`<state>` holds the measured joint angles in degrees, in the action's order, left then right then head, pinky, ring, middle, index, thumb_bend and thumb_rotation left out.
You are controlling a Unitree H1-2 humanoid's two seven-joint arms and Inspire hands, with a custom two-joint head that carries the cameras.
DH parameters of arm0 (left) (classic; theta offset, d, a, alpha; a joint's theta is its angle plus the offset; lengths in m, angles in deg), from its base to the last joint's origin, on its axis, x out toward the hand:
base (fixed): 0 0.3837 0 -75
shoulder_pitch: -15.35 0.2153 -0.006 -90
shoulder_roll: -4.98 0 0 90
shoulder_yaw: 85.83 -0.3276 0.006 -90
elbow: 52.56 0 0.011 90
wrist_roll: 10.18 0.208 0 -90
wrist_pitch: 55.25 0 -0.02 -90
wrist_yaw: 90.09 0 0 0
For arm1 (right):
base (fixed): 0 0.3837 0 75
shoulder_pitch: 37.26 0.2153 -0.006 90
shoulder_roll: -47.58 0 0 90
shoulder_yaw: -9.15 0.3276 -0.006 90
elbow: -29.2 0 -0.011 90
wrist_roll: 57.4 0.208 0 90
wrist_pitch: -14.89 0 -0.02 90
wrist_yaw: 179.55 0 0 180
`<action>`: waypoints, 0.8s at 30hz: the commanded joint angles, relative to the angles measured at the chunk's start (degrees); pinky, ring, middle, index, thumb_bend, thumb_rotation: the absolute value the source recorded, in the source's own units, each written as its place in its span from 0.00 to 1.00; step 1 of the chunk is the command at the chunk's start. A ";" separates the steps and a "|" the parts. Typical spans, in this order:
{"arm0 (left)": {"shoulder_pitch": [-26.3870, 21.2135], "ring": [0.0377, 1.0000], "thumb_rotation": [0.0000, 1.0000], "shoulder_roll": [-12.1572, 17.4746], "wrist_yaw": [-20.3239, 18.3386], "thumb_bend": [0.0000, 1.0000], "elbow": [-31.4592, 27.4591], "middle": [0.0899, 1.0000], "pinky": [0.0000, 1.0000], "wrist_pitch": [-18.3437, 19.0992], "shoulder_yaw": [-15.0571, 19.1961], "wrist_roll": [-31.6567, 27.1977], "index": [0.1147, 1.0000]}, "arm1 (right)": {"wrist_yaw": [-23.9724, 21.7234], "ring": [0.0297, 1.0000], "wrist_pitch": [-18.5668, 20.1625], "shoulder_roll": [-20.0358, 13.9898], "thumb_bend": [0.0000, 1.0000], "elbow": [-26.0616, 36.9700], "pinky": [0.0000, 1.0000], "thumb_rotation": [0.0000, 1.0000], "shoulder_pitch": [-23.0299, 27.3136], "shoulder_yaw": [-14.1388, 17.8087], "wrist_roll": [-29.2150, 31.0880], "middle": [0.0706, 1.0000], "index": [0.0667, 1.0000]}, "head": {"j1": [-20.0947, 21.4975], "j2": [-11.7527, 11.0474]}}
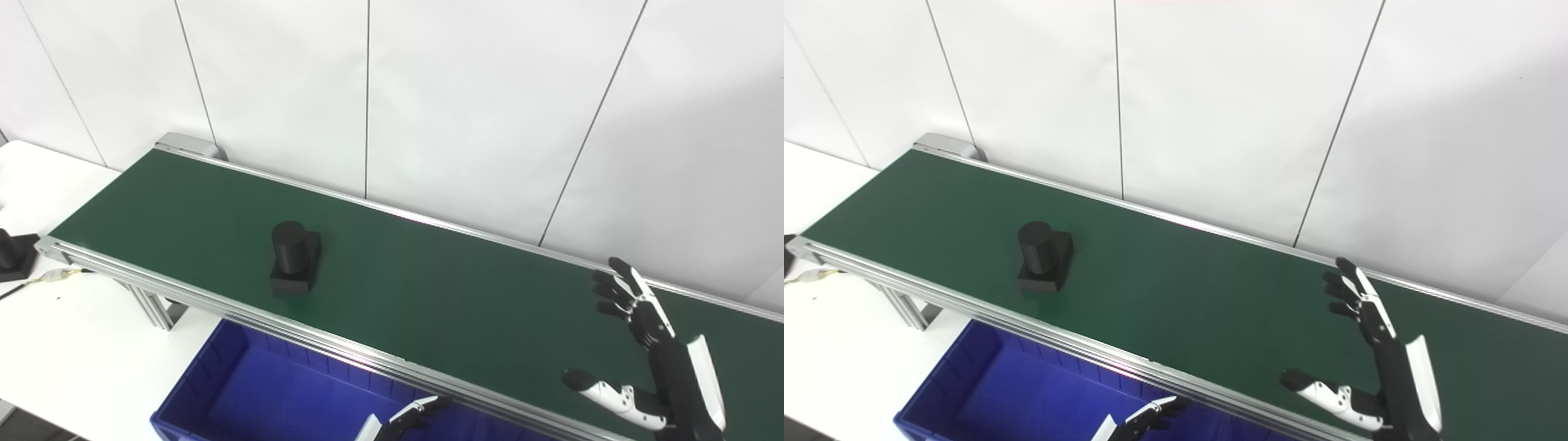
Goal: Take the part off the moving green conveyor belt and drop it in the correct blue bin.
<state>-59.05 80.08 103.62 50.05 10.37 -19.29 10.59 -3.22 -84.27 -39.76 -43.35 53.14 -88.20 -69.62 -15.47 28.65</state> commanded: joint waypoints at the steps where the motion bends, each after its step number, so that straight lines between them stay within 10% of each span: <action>1: -0.12 0.84 0.35 -1.52 1.42 1.00 -1.51 0.84 0.80 -2.54 -1.63 0.37 0.81 | -0.34 0.81 0.35 0.37 0.77 0.73 0.73 0.48 1.63 0.74 0.64 0.83 0.91 | 0.41 0.48; 14: 1.09 0.85 0.41 -0.25 4.79 1.00 -4.75 0.86 0.77 -1.60 1.77 12.75 0.82 | -1.45 0.81 -0.06 -0.46 0.79 0.81 0.78 0.45 2.01 3.23 2.08 0.82 0.89 | 1.75 1.92; 24: 1.16 0.81 0.41 -1.56 2.81 1.00 -3.75 0.82 0.74 -2.03 3.35 5.84 0.80 | -3.61 0.80 3.65 -1.31 0.81 0.51 0.74 0.47 5.20 3.35 -0.44 0.82 0.88 | 2.86 2.30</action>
<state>-57.71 79.14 106.78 47.29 10.38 -15.88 17.37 -6.29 -82.13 -40.50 -44.26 55.97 -85.03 -69.63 -12.66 30.94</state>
